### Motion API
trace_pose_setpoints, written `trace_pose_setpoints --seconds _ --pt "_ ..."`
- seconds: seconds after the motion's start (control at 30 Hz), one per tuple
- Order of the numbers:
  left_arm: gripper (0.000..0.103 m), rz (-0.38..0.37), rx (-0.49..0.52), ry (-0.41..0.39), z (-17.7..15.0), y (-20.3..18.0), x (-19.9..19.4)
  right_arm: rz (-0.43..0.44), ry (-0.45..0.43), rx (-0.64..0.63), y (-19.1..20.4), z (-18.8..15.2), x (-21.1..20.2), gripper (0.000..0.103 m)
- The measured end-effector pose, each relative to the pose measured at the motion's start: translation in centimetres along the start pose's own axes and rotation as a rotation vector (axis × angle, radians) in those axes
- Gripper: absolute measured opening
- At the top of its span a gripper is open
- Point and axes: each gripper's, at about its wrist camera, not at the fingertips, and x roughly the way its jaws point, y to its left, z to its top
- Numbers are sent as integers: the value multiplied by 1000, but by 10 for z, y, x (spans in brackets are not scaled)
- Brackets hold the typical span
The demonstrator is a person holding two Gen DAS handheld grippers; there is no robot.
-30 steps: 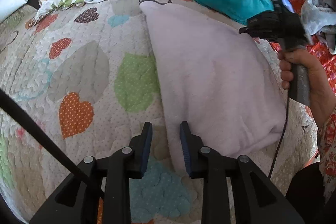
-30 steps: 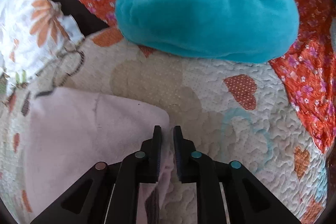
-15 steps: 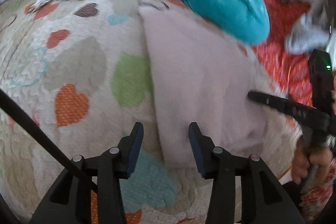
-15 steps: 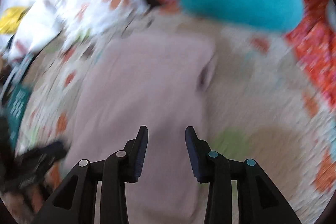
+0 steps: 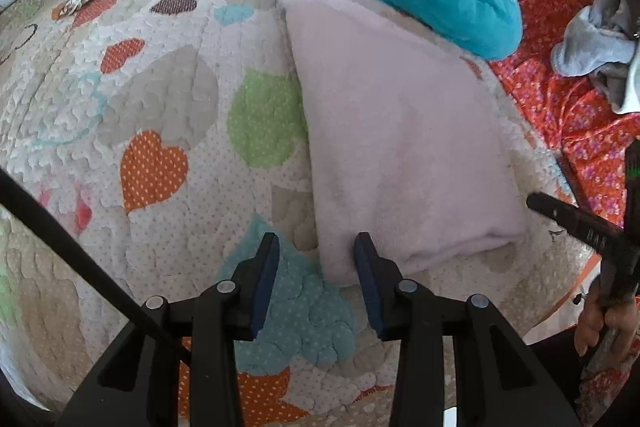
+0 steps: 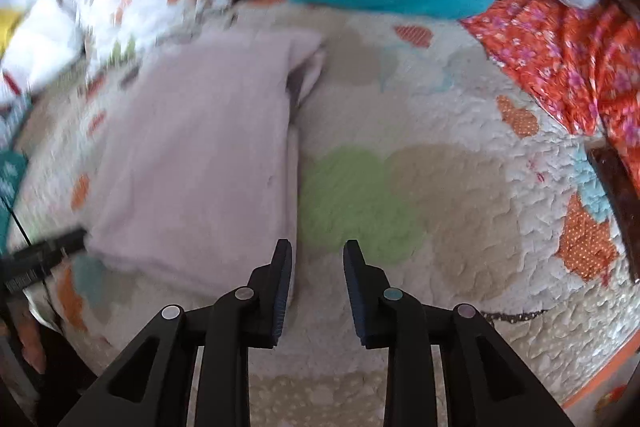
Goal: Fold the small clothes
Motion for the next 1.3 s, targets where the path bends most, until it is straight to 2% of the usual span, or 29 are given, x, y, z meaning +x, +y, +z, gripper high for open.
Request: trace_pose_setpoints --seconds 0.1,0.13,0.17,0.2,0.23,0.3,0.4,0.57,0.67,0.77,0.87,0.9,0.93,0.97,1.03,1.07,1.1,1.13,1.3 --pt "38 -23 5 -48 3 0 -13 99 -17 65 -5 5 3 58" --pt "38 -27 5 -71 5 0 -17 125 -1 79 -3 4 11 59" --pt "38 -26 2 -91 5 0 -21 144 26 84 1 1 18 59" --pt "38 -23 -2 -98 7 0 -22 157 67 83 4 0 25 48" --pt "38 -18 -12 -107 9 1 -23 142 119 64 9 -4 33 25" --pt "38 -22 -39 -108 13 3 -22 107 124 36 12 -6 32 24" --pt "45 -22 -69 -102 19 3 -15 33 113 21 10 -6 25 24" --pt "51 -5 -48 -82 19 -10 0 2 -19 64 4 10 -2 27" --pt "52 10 0 -35 15 -22 16 56 -69 54 17 36 -8 28" --pt "54 34 17 -19 12 -25 24 141 -64 49 29 55 6 28" --pt "65 53 5 -23 11 -21 27 208 -5 56 36 71 41 28" --pt "69 58 -7 -22 11 -19 28 236 47 78 33 74 58 29" --pt "71 56 -23 -15 11 -15 31 232 86 102 29 75 71 29" --pt "72 50 -36 -8 10 -12 32 192 110 132 23 74 79 28" --pt "74 38 -61 1 10 -8 35 113 103 176 11 71 77 31" --pt "75 38 -61 1 10 -9 35 32 89 180 5 70 72 35" --pt "76 42 -56 2 10 -10 36 -13 71 180 1 69 67 40" --pt "80 47 -50 2 10 -11 37 -31 53 186 -3 67 61 40" --pt "95 88 2 -12 7 -20 44 45 -20 244 -19 56 39 41"
